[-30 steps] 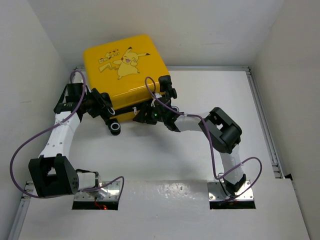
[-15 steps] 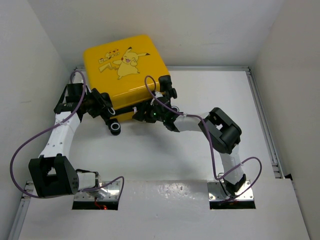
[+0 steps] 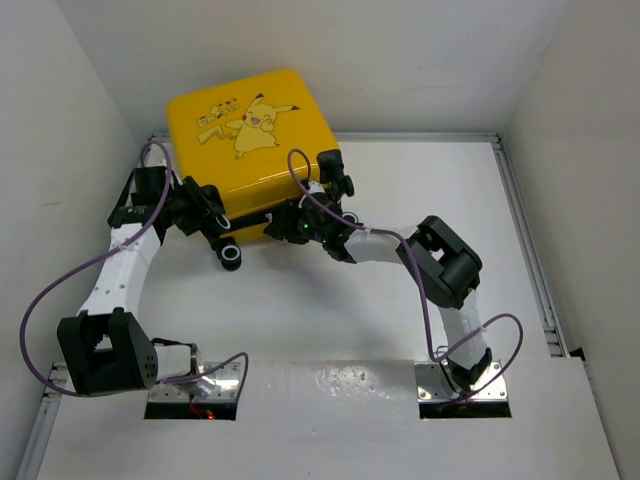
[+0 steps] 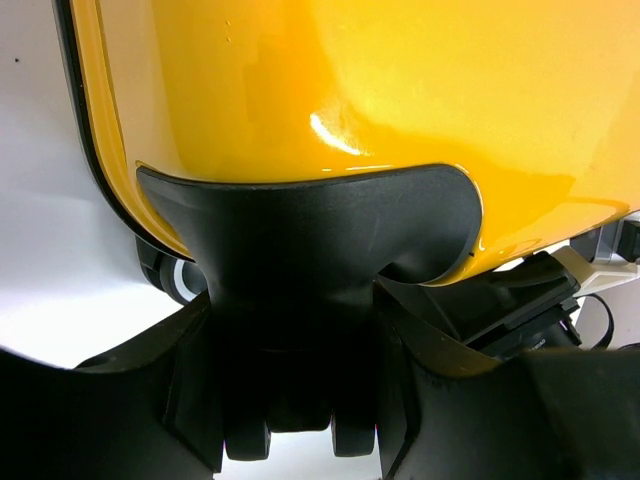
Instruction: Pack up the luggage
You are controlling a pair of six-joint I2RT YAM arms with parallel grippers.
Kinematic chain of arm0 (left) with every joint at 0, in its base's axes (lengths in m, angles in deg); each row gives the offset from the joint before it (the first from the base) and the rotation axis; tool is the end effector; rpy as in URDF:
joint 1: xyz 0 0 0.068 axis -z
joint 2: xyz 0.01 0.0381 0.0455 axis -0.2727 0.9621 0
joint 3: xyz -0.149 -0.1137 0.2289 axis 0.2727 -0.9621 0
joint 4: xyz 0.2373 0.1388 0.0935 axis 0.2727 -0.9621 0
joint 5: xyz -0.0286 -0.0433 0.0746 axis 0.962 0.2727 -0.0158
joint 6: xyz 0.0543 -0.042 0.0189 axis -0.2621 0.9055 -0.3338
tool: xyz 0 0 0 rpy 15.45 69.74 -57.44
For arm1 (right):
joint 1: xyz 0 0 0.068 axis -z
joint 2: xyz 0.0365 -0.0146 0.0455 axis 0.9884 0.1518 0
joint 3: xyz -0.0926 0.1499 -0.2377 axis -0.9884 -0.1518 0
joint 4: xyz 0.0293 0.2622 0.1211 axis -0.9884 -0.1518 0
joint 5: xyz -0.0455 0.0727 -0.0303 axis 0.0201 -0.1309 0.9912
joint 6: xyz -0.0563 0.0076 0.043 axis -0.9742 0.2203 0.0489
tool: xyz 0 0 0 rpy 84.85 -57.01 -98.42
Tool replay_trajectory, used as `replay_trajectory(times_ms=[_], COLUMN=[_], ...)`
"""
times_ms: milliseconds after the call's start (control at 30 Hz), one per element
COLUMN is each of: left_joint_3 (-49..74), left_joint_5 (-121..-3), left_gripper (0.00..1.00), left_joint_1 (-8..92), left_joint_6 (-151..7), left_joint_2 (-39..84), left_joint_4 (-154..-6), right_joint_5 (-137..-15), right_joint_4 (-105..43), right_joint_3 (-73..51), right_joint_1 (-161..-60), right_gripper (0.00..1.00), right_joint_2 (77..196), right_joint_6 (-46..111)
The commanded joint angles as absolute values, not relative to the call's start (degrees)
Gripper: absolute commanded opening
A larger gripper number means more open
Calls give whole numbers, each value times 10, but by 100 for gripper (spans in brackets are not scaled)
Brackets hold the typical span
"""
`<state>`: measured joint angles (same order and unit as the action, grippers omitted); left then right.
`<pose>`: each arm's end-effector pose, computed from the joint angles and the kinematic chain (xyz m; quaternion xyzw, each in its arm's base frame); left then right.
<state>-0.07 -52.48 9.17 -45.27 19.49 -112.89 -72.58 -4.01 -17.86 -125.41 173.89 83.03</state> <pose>0.3084 0.0179 0.2974 -0.2884 0.8621 -0.2445 0.3373 0.3575 0.3529 0.1441 0.0750 0.8320 0.4441 0.3239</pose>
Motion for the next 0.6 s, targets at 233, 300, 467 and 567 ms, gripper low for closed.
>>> replay_trajectory(times_ms=[233, 300, 467, 567], left_joint_3=[-9, -9, -9, -9], left_joint_5=[-478, -478, -478, -478], left_gripper=[0, 0, 0, 0], left_joint_1=[109, 109, 109, 109], left_joint_6=[-441, -441, -441, -441], left_joint_2=[177, 177, 177, 177], left_joint_4=[-1126, -1126, -1126, -1126], right_joint_5=[-665, -661, -634, -630], right_joint_4=[43, 46, 54, 57], right_joint_3=[-113, -113, -118, -117], right_joint_1=[-1258, -1260, -1267, -1268], right_gripper=[41, 42, 43, 43], right_joint_2=[1732, 1731, 1731, 1736], right_joint_6=[814, 815, 812, 802])
